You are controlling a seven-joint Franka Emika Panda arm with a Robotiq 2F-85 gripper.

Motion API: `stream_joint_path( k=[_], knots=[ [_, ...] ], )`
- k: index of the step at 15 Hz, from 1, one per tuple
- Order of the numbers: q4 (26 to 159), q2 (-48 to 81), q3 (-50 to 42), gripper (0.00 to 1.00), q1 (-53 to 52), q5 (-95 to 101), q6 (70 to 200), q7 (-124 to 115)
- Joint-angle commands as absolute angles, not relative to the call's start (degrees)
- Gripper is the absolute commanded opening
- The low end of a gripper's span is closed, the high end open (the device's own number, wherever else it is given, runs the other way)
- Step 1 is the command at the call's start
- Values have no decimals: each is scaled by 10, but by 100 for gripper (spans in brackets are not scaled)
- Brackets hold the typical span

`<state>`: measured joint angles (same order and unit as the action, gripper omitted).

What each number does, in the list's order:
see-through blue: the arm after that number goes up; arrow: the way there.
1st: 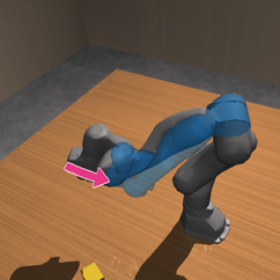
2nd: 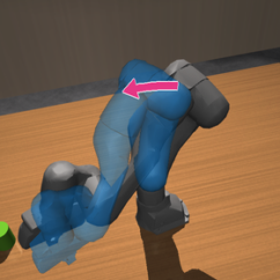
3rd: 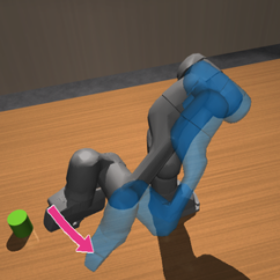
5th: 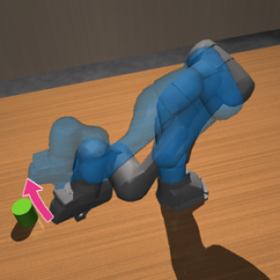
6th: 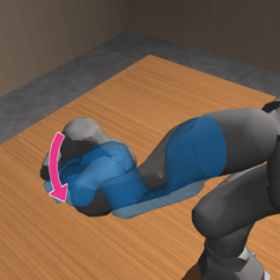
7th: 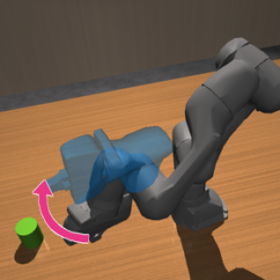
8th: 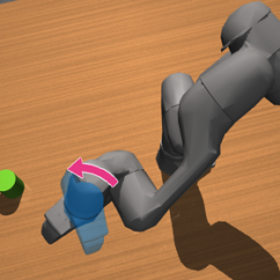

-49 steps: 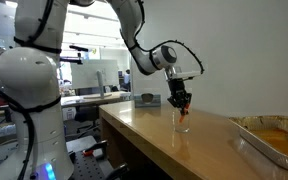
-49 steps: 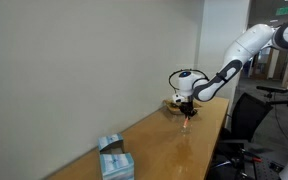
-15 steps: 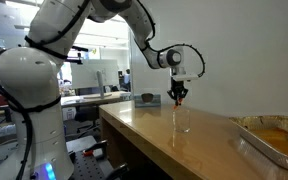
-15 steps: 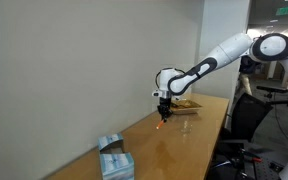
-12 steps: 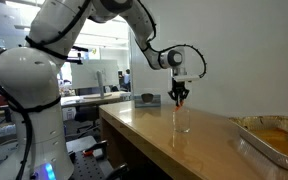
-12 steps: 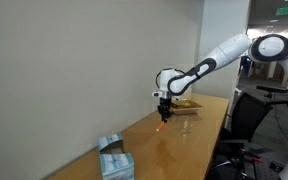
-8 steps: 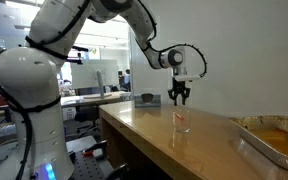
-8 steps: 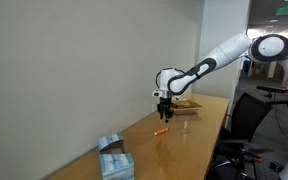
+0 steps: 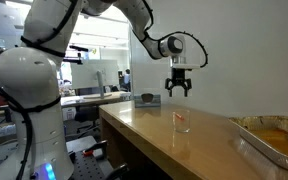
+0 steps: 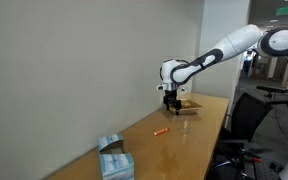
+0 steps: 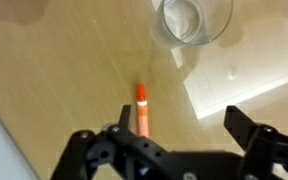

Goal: Put the marker on the table

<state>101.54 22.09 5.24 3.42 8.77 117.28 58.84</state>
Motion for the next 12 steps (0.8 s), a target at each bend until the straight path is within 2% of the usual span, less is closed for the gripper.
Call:
stream_joint_path(
  k=[1,12],
  knots=[
    [1027,187,54,100,39,68,1137,588],
    [1058,126,47,100,37,28,1137,589]
  ],
)
